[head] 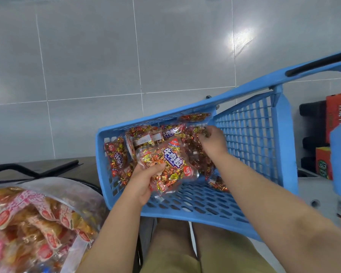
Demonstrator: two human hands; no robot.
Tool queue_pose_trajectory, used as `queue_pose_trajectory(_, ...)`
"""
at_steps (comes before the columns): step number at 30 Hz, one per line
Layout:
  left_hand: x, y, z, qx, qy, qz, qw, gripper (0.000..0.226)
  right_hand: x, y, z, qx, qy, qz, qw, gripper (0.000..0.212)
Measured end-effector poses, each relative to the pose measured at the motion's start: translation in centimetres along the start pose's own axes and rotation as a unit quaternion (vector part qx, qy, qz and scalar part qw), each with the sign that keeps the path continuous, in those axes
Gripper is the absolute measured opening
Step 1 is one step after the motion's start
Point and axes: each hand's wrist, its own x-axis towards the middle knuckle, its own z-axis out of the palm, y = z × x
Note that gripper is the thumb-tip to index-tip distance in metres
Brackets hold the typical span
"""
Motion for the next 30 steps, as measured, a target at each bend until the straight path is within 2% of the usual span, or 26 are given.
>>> queue_pose_trajectory(4, 1.1, -0.2, -1.1, 0.003, 0.031, 0.001, 1.0, 0.046, 4.1, 2.4, 1.6, -0.205, -0.112, 0.073, 0.97, 0.097)
queue_pose_trajectory(6, 1.3, -0.4, -1.6, 0.001, 0.039, 0.003, 0.999, 0.044, 4.7, 3.0, 2.4, -0.255, -0.128, 0.084, 0.955, 0.105)
queue_pose_trajectory(9, 1.2, -0.7, -2.3, -0.01, 0.044, 0.004, 0.999, 0.054, 4.7, 3.2, 3.2, -0.295, -0.116, 0.074, 0.946, 0.092)
queue_pose_trajectory(11, 1.0, -0.9, -2.5, -0.023, 0.044, 0.007, 0.999, 0.054, 4.1, 3.1, 3.0, -0.28, -0.111, 0.06, 0.952, 0.081)
queue_pose_trajectory(15, 0.6, -1.2, -2.5, -0.038, 0.053, 0.02, 0.998, 0.042, 2.0, 2.1, 0.8, -0.129, -0.123, 0.032, 0.983, 0.063)
queue_pose_trajectory(18, -0.3, -1.0, -2.1, -0.054, 0.058, 0.024, 0.997, 0.038, -1.6, 0.0, -1.8, -0.022, -0.146, -0.004, 0.989, 0.052)
queue_pose_trajectory(21, -1.9, -0.3, -1.6, -0.06, 0.054, 0.036, 0.996, 0.042, -6.1, -2.3, -4.5, -0.019, -0.205, -0.049, 0.977, 0.052)
queue_pose_trajectory(25, -5.3, 0.9, -1.1, -0.007, 0.058, 0.09, 0.994, 0.061, -12.5, -5.3, -6.6, 0.054, -0.297, -0.092, 0.949, 0.071)
queue_pose_trajectory(28, -8.7, 1.6, -1.2, 0.016, 0.046, 0.125, 0.991, 0.079, -16.8, -7.5, -7.1, 0.064, -0.38, -0.135, 0.913, 0.052)
queue_pose_trajectory(30, -11.1, 1.7, -1.6, 0.011, 0.051, 0.145, 0.988, 0.074, -18.6, -8.5, -7.5, 0.034, -0.403, -0.161, 0.9, 0.06)
